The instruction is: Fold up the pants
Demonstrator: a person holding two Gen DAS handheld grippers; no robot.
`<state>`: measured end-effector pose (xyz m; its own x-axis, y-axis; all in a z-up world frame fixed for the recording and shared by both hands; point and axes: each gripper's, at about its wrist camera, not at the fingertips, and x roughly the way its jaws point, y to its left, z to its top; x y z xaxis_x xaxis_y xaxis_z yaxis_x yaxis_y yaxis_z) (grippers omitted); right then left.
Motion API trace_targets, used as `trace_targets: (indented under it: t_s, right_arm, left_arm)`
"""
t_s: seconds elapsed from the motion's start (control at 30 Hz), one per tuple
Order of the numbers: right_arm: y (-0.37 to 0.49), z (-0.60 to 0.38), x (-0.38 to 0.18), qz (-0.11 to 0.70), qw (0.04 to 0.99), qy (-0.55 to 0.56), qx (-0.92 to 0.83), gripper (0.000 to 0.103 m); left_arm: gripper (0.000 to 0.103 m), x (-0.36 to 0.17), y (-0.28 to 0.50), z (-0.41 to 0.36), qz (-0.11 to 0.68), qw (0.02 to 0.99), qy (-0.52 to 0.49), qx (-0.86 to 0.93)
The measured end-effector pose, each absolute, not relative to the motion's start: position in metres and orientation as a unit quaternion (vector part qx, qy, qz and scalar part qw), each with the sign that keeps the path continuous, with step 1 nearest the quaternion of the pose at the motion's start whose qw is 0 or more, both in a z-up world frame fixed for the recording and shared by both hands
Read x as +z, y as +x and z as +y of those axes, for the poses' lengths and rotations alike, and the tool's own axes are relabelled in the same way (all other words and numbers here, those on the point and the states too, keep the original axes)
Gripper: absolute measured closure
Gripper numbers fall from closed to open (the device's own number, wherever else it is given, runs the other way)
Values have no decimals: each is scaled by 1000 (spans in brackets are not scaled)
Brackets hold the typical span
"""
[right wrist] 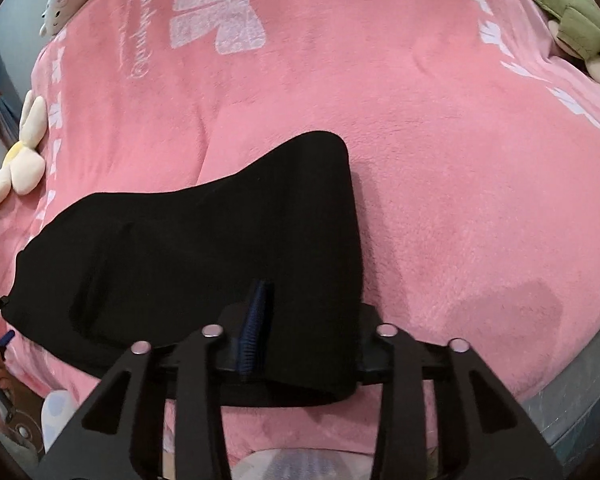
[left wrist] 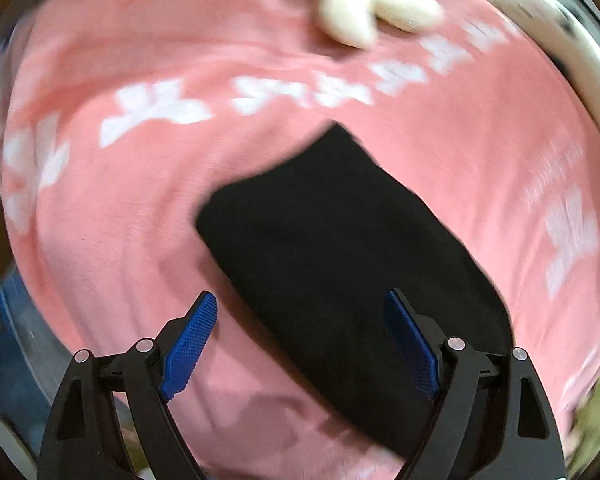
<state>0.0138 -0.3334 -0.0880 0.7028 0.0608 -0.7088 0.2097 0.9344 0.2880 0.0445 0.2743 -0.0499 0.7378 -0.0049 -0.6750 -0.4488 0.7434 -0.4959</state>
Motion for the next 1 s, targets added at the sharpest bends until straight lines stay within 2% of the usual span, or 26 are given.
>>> trace_targets:
  t_s: [0.07, 0.17, 0.2, 0.23, 0.27, 0.3, 0.4, 0.53, 0.63, 0.67, 0.73, 0.77, 0.8, 0.83, 0.9, 0.97, 1.0]
  right_arm:
    - [12, -332, -83, 373, 910, 173, -54, 60]
    - [6, -323, -73, 347, 919, 175, -66, 40]
    - [2, -320, -67, 337, 924, 163, -74, 34]
    - [-6, -323, -62, 330, 928, 151, -79, 30]
    - [-8, -316, -56, 323, 934, 124, -83, 24]
    - [-6, -313, -52, 322, 937, 109, -85, 23]
    - [-6, -301, -39, 313, 944, 62, -80, 22]
    - [-4, -298, -33, 308, 946, 77, -58, 20]
    - [-3, -300, -36, 308, 945, 106, -37, 20]
    - [-4, -302, -38, 310, 943, 114, -35, 20]
    - [-7, -306, -41, 315, 940, 127, -28, 20]
    - [-9, -311, -42, 318, 938, 136, -23, 20]
    - [-11, -315, -43, 318, 936, 151, -17, 20]
    - [-13, -320, -43, 317, 934, 165, -8, 20]
    - [-14, -327, -44, 326, 929, 176, 13, 20]
    - [-11, -329, -43, 332, 926, 178, 32, 20]
    - [-8, -328, -41, 337, 920, 191, 56, 20]
  left_arm:
    - [20, -65, 54, 297, 343, 847, -389, 117]
    - [23, -70, 57, 309, 318, 841, -424, 108]
    - [42, -65, 61, 307, 312, 852, -408, 101]
    - [55, -61, 65, 304, 312, 861, -389, 99]
    - [86, -55, 71, 299, 318, 871, -361, 102]
    - [90, -49, 75, 295, 318, 876, -352, 90]
    - [93, -5, 73, 262, 287, 908, -300, 60]
    - [93, 65, 61, 165, 262, 944, -198, -43]
    - [89, 80, 50, 70, 287, 939, -129, -138]
    - [85, 72, 49, 43, 306, 932, -114, -156]
    - [67, 37, 48, -13, 352, 913, -73, -193]
    - [53, 9, 48, -41, 390, 898, -46, -198]
    - [48, -9, 45, -55, 415, 888, -33, -195]
    - [48, -23, 41, -64, 429, 883, -25, -189]
    - [46, -38, 21, -75, 425, 886, -6, -182]
    - [30, -37, -1, -73, 410, 892, 10, -189]
    - [28, -34, -11, -70, 403, 895, 15, -188]
